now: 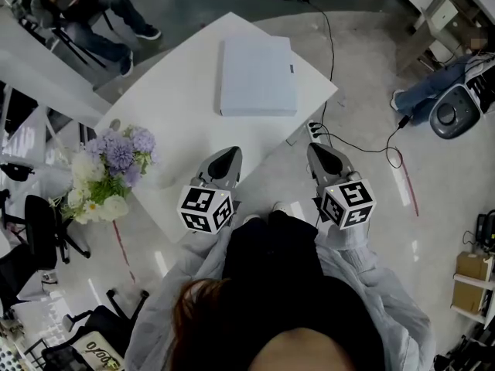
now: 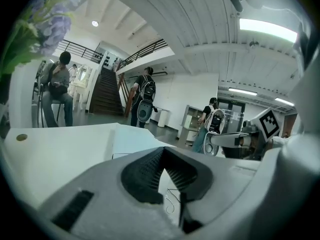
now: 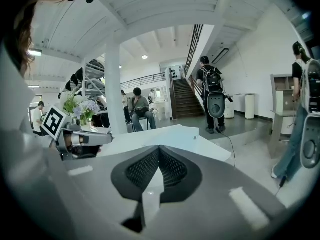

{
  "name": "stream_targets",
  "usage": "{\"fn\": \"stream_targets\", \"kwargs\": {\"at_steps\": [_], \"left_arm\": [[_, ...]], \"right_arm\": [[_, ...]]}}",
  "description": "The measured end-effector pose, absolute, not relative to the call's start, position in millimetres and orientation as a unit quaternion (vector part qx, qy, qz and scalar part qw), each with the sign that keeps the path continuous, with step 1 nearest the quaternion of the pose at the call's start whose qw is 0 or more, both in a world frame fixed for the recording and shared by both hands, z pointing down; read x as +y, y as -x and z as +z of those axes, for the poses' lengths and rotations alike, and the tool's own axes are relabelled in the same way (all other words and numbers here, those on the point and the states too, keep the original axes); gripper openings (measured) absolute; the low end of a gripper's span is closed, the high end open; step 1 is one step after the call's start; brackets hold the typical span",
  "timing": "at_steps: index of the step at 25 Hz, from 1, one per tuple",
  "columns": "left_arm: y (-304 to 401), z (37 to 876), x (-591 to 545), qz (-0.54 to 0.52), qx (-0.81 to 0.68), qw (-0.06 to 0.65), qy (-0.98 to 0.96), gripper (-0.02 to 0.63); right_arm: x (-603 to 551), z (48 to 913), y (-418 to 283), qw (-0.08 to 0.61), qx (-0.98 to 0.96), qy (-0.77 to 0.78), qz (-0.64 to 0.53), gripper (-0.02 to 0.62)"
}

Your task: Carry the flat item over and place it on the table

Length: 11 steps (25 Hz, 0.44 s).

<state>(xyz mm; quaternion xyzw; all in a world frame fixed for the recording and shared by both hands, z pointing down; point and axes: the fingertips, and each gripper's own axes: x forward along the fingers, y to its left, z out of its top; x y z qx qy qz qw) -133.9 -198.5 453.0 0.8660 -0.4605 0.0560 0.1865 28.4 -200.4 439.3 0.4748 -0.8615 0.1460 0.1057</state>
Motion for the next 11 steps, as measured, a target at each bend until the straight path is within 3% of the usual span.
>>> {"fn": "stream_targets", "kwargs": {"at_steps": [11], "left_arm": [[128.5, 447.2, -209.8, 0.055, -0.465, 0.182, -0.865, -0.003]], "right_arm": [[-207.8, 438.9, -32.1, 0.11, -0.864, -0.468, 0.147, 0.011]]}}
